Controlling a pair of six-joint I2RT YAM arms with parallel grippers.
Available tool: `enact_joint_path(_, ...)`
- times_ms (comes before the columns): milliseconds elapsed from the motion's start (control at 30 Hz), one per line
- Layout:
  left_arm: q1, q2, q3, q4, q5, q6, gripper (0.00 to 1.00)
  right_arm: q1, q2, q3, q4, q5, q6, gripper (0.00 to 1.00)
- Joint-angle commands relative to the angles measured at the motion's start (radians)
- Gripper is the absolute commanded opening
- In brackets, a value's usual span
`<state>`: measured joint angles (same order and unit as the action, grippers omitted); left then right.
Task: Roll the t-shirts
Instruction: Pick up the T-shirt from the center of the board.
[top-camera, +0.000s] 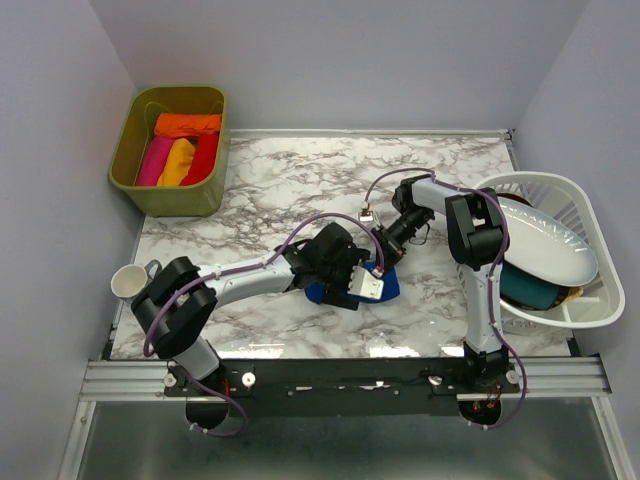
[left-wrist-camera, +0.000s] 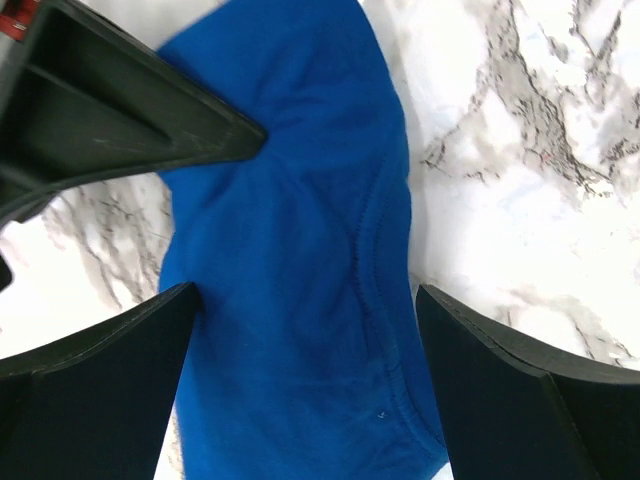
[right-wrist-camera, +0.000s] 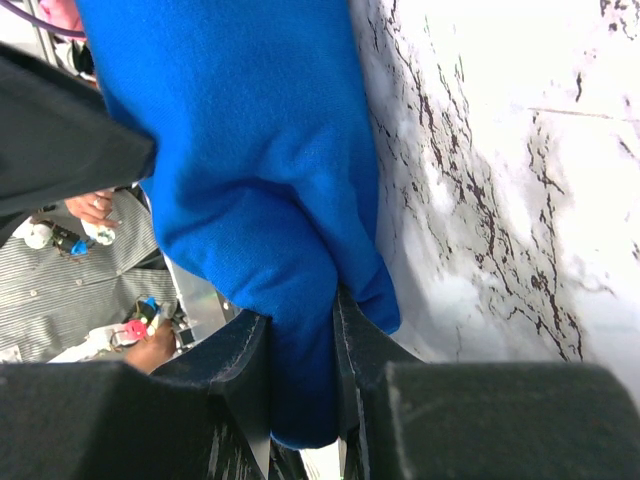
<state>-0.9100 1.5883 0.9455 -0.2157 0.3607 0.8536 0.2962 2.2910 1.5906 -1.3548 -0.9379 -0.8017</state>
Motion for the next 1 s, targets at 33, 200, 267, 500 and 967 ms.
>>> enact_joint_path(33,-0.004,0.022,-0.031,0.018,-0.023,0.019,0.96,0.009,0.042,0.002,0.063,0.088,-0.010,0.28)
enact_joint_path(200,-0.003,0.068,-0.068,0.099,-0.092,0.041,0.94,0.009,0.045,0.003,0.062,0.088,-0.005,0.28)
enact_joint_path(267,-0.004,0.082,-0.079,0.124,-0.123,0.044,0.92,0.009,0.045,0.003,0.063,0.088,-0.004,0.27)
enact_joint_path(500,-0.004,0.165,-0.077,0.211,-0.233,0.053,0.85,0.009,0.045,0.002,0.066,0.090,0.001,0.27)
enact_joint_path(967,-0.040,0.303,-0.007,0.231,-0.353,0.124,0.39,0.009,0.073,0.034,0.028,0.082,-0.010,0.27)
